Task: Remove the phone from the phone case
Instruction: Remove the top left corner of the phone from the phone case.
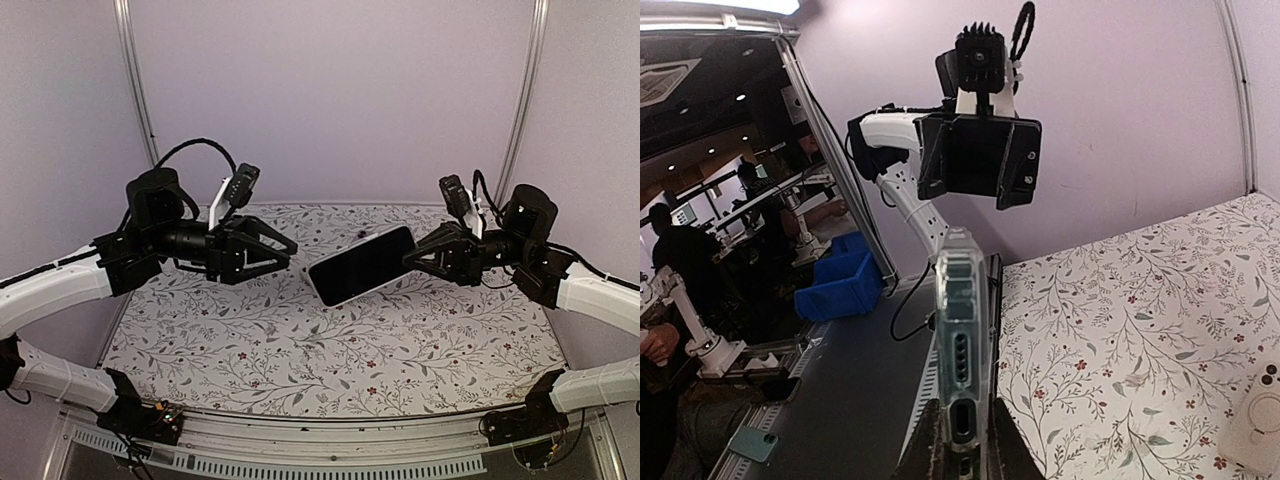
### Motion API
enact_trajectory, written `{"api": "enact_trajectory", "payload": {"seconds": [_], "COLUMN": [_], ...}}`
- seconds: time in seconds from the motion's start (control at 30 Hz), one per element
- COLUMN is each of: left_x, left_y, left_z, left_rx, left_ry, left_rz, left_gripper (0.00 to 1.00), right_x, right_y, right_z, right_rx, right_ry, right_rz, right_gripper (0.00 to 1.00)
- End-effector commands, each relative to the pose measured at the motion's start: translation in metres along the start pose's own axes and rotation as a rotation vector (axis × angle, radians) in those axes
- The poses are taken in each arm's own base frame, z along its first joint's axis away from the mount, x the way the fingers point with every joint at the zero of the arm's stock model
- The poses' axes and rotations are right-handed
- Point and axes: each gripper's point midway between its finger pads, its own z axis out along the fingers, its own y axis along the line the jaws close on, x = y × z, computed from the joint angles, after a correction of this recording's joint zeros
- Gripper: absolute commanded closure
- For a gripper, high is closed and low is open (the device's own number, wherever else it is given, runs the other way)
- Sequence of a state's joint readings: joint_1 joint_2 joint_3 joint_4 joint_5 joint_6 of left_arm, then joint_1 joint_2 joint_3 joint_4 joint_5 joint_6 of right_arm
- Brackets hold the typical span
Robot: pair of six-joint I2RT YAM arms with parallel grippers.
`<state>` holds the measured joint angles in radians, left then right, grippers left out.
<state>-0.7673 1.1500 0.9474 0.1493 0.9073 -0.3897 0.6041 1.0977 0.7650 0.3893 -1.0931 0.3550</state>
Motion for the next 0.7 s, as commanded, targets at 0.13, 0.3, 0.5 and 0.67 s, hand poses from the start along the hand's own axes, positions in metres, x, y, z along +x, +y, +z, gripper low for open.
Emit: {"api": "enact_trajectory", "payload": {"seconds": [0.13,0.3,0.5,0.67], "left_x": [0.003,0.009,0.01,0.011], "left_y": [0.005,-0.004,-0.018,-0.021], "left_z": [0.013,0.022,0.026,0.027], "left_rx": [0.029,0.083,0.14,0.146], "left_ry": [0.018,0.037,0.041,0.038], "left_rz": [-0.031,-0.028,-0.018,-0.015], "left_gripper": [0.52,0.58,0.54,0.46], "right_x": [-0.015,-0.019,-0.021,-0.018], "right_y": [0.024,0.022,0.02,0.017], "right_z": [0.002,0.002,0.003,0.003], "right_rx": [-0.085,-0.076,-0.064,-0.056], "right_ry": [-0.027,-0.036,-0.041,-0.04], "right_rz": [-0.101,-0.101,-0.091,-0.076], "right_gripper": [1.0,1.0,1.0,1.0]}}
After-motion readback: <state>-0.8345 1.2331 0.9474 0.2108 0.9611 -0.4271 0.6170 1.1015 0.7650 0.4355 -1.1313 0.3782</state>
